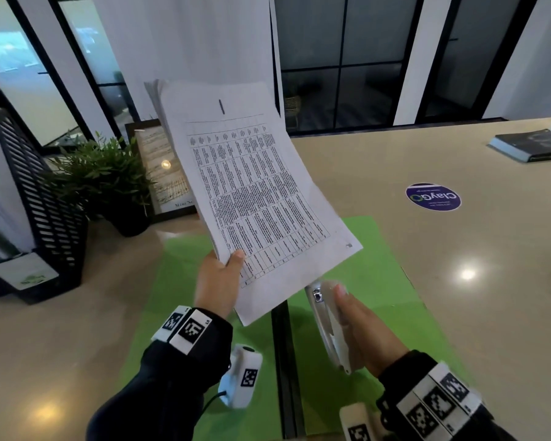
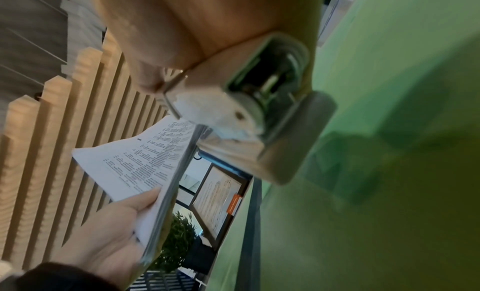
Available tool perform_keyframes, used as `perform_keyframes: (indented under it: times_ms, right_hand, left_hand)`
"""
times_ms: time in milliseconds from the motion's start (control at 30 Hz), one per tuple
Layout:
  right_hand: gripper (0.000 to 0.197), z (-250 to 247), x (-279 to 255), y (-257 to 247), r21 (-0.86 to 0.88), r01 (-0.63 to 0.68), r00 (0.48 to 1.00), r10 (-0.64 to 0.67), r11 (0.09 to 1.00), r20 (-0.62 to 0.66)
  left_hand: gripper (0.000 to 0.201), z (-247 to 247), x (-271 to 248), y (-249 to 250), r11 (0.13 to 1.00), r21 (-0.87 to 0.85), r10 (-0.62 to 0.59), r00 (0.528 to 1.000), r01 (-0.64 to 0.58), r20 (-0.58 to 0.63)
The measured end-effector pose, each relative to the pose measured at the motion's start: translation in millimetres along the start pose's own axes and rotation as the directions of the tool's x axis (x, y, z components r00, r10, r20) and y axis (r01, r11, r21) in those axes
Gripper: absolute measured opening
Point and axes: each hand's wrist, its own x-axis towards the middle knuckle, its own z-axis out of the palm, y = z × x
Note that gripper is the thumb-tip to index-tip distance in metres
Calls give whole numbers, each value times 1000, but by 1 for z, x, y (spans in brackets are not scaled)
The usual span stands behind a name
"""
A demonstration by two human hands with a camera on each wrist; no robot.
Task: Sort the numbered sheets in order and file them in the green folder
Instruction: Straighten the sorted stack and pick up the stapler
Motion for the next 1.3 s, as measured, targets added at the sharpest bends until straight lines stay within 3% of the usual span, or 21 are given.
perform_keyframes:
  times_ms: [67, 133, 267, 433, 500, 600, 633, 800, 867, 1000, 1167, 1300]
  right_hand:
    - [59, 5, -2, -1, -43, 35, 999, -35, 998, 9]
    - [40, 12, -5, -4, -76, 41, 999, -40, 996, 17]
    - [55, 25, -5, -2, -124, 109, 993, -102, 986, 64]
    - [39, 28, -2, 1, -41, 159, 983, -154, 987, 101]
    - [52, 26, 0, 4, 26, 165, 979, -167, 986, 120]
    - [91, 23, 7, 11, 109, 138, 982, -151, 984, 118]
    - [94, 22, 8, 11, 160, 112, 983, -133, 981, 126]
    - [61, 14, 7, 8, 312, 24, 988, -71, 950, 140]
    - [68, 13, 7, 5, 314, 38, 985, -89, 949, 150]
    - [103, 18, 11, 6, 282, 79, 986, -116, 956, 118]
    - [94, 19, 13, 13, 403, 34, 988, -91, 915, 123]
    - [100, 16, 14, 16, 483, -12, 986, -70, 876, 152]
  left_hand:
    - [31, 2, -1, 0, 998, -50, -44, 999, 44, -2]
    - [21, 7, -3, 2, 988, -133, -82, 997, 82, 5]
    - [19, 19, -11, 13, 962, -248, -120, 993, 117, 2]
    - [18, 32, -14, 19, 959, -269, -101, 994, 89, -32]
    - [20, 35, -14, 20, 961, -268, -78, 996, 65, -37]
    - [21, 40, -17, 21, 969, -247, -15, 1000, 12, -13]
    - [23, 41, -17, 21, 975, -222, 4, 1000, -7, -11]
    - [13, 42, -8, 19, 986, -138, 92, 995, -95, -26]
    - [11, 45, -6, 15, 986, -117, 119, 993, -121, -23]
    - [23, 55, -7, 9, 985, -85, 149, 989, -150, -17]
    - [11, 62, -8, 6, 985, -116, 127, 992, -126, -1]
    - [13, 62, -10, 8, 986, -149, 72, 997, -69, 15]
